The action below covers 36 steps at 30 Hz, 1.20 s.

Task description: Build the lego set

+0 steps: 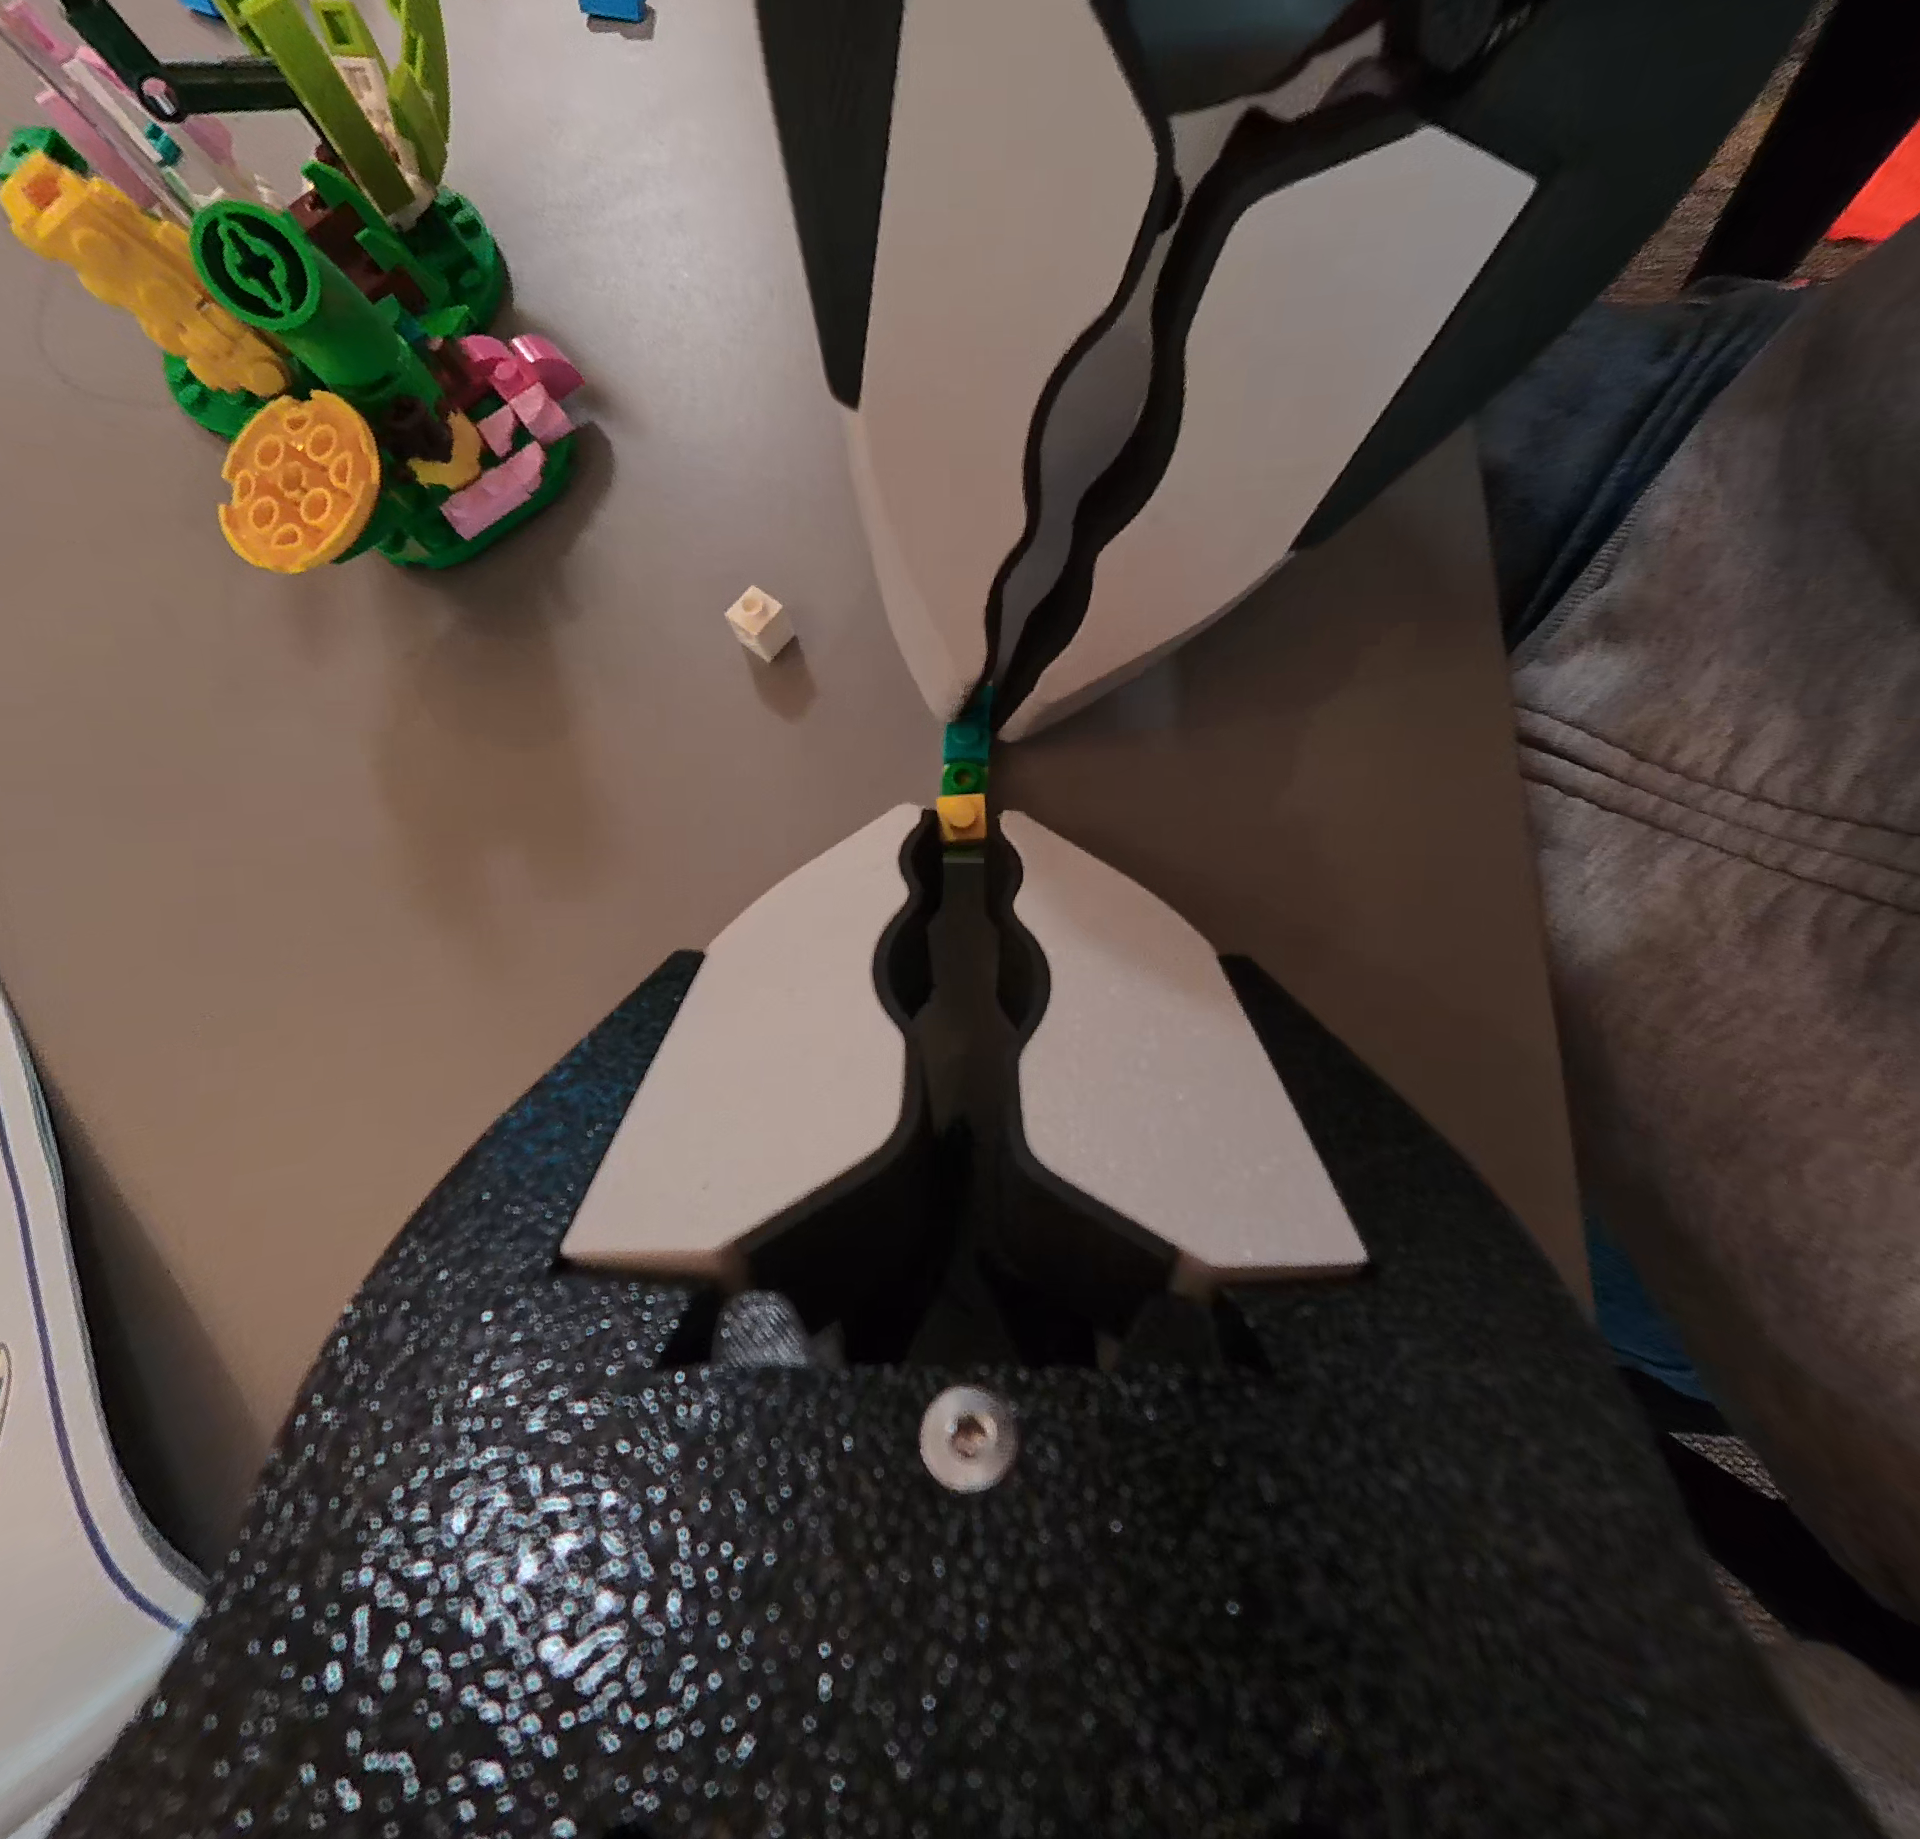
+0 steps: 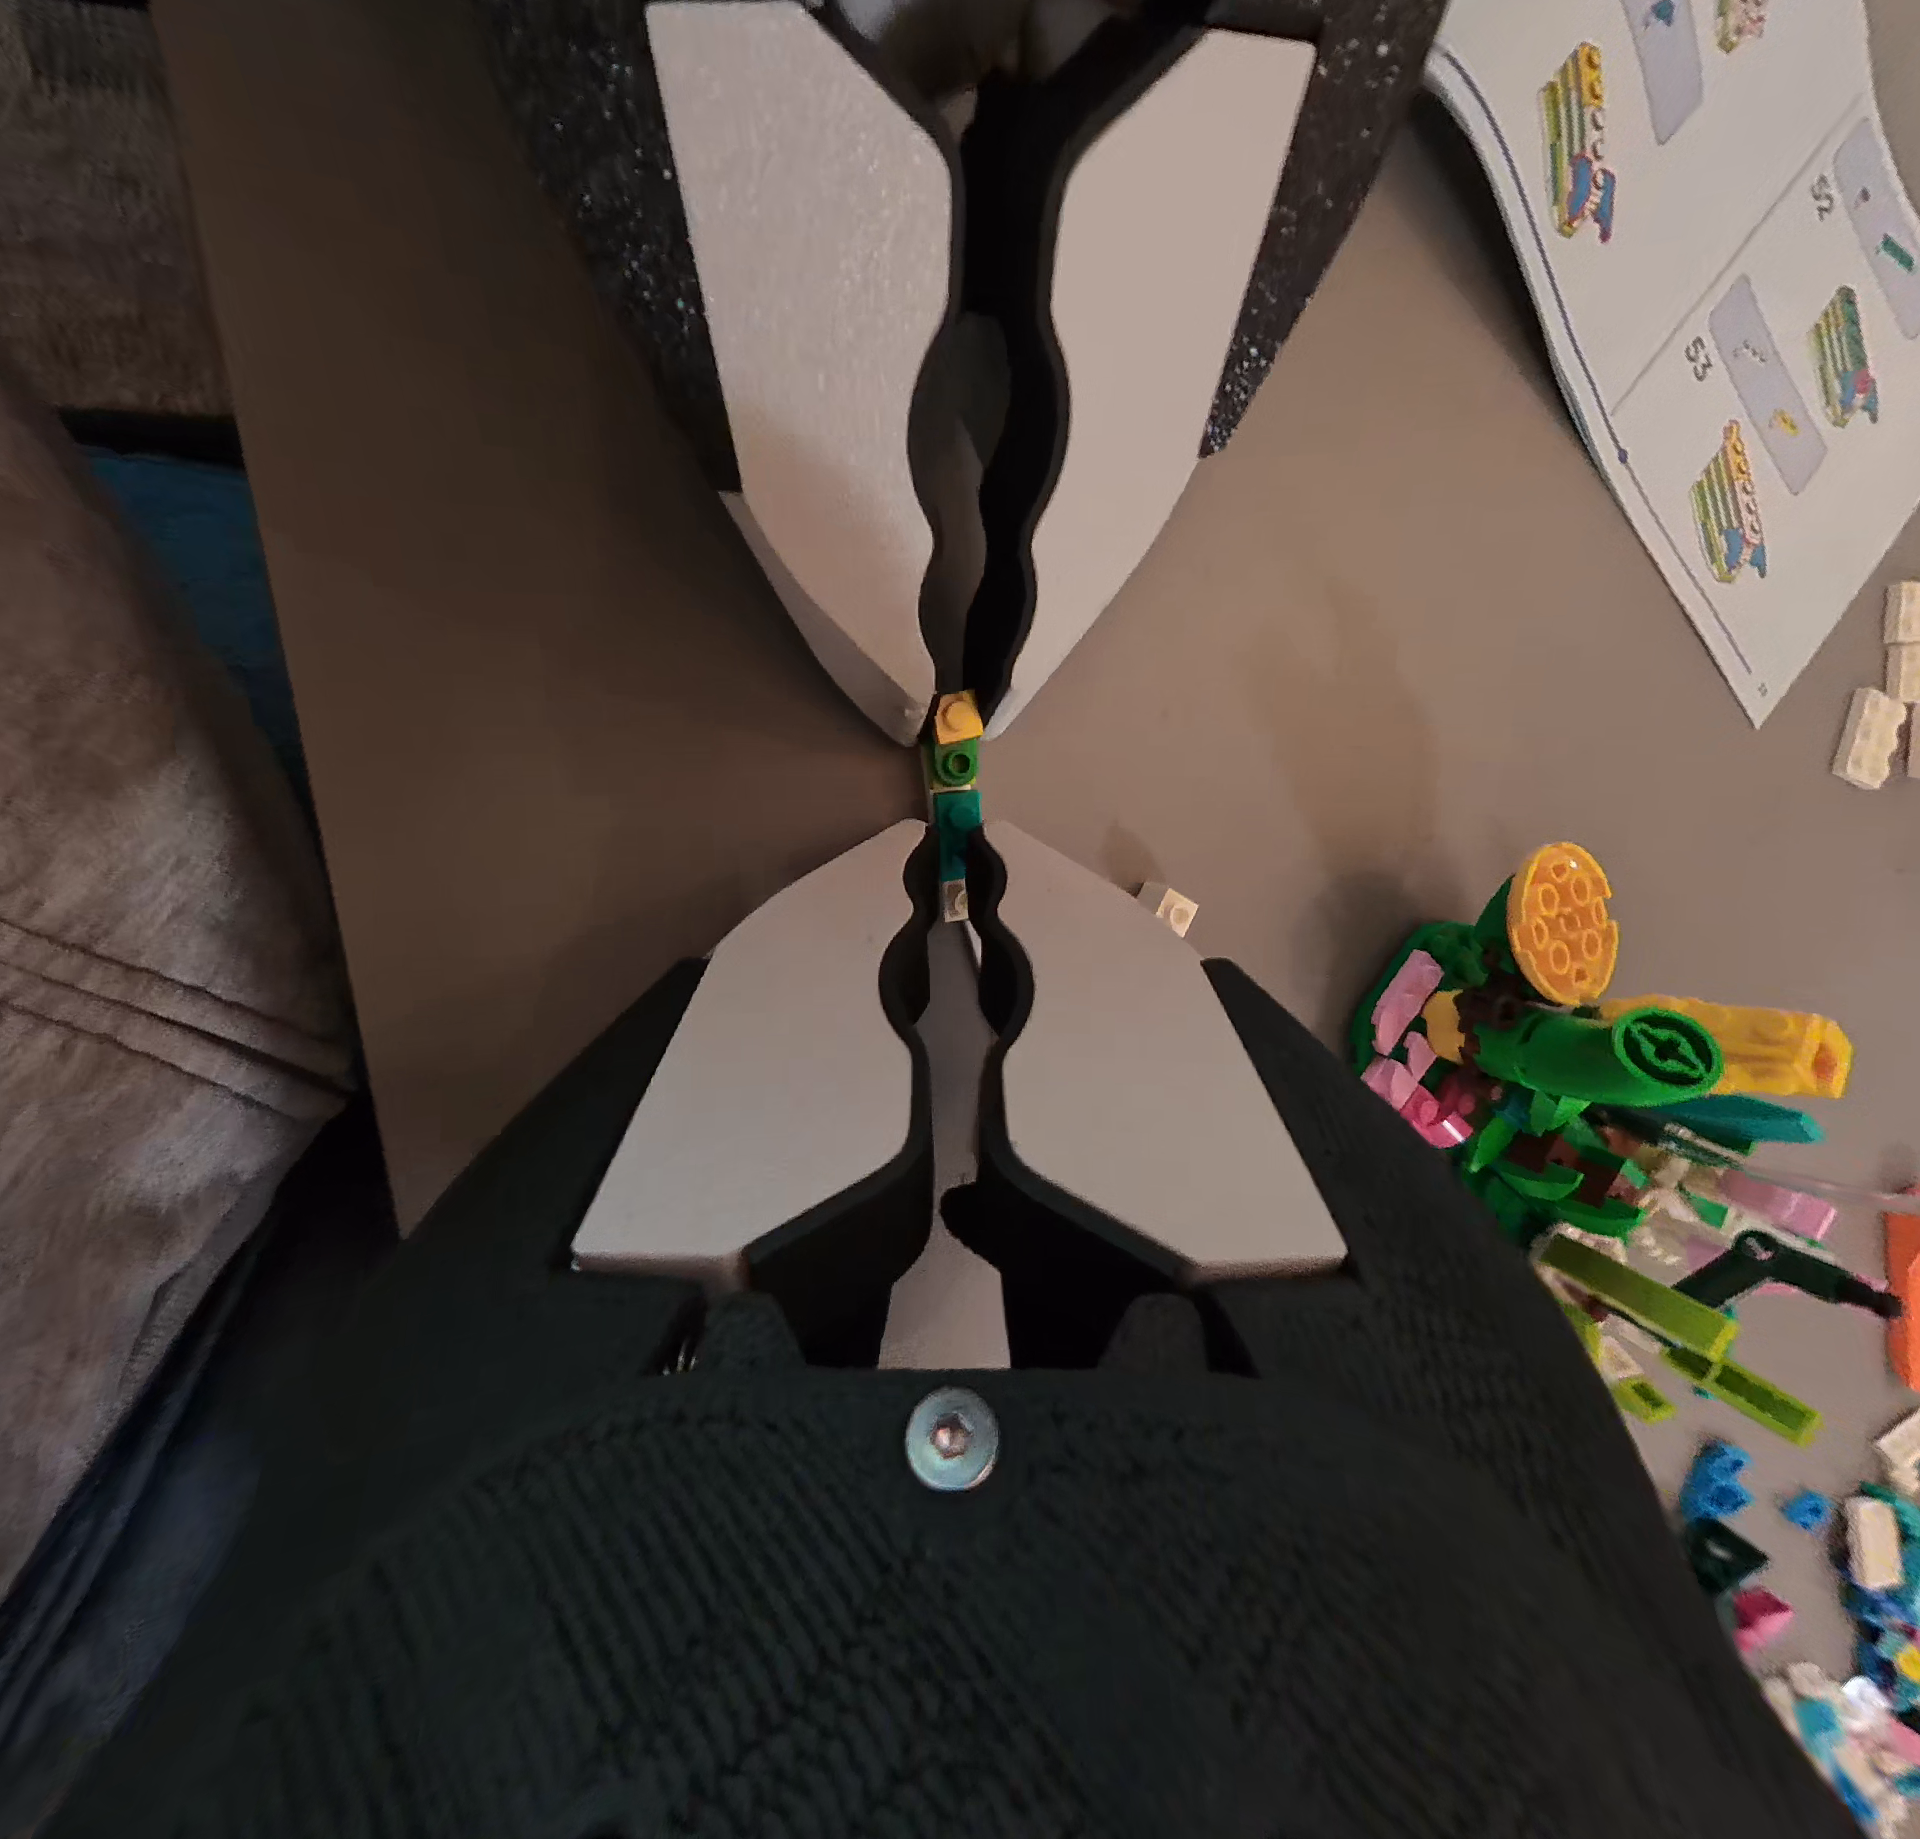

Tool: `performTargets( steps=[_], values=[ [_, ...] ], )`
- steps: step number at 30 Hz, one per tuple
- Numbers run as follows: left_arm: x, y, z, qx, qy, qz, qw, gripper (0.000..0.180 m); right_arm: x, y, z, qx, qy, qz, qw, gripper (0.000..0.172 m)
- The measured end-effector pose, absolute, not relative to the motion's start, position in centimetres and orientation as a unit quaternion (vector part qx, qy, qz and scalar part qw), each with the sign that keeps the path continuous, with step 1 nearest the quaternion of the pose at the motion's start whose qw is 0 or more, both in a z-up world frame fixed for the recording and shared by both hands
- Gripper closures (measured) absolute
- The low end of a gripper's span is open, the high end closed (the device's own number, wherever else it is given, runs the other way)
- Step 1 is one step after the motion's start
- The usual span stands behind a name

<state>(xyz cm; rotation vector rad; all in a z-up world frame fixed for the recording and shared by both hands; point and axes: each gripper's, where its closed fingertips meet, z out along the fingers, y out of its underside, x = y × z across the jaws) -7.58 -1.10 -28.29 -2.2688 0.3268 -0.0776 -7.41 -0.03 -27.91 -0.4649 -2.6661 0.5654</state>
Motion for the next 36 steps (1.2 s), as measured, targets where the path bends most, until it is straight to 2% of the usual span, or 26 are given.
performTargets(
  steps=[1,11,18,20,24,36],
  values=[
    [-7.57,-1.10,-28.29,-0.902,0.130,-0.031,0.411,0.173,-7.40,-0.06,-27.93,-0.157,-0.951,0.194,0.182,0.169],
    [-7.42,-1.12,-28.28,-0.901,0.138,-0.033,0.411,0.172,-7.41,-0.15,-28.02,-0.132,-0.969,0.168,0.124,0.169],
    [-7.55,-1.12,-28.25,-0.903,0.118,-0.041,0.411,0.172,-7.40,-0.14,-28.03,-0.115,-0.974,0.152,0.125,0.168],
    [-8.13,-0.98,-28.19,-0.904,0.103,-0.020,0.415,0.160,-7.41,-0.15,-28.01,-0.118,-0.971,0.161,0.133,0.168],
    [-7.48,-0.84,-28.26,-0.905,0.109,-0.037,0.410,0.172,-7.45,-0.22,-27.98,-0.117,-0.968,0.174,0.138,0.168],
    [-7.25,-0.67,-28.29,-0.905,0.117,-0.046,0.407,0.172,-7.38,-0.22,-27.98,-0.035,-0.982,0.131,0.133,0.168]
  ],
)
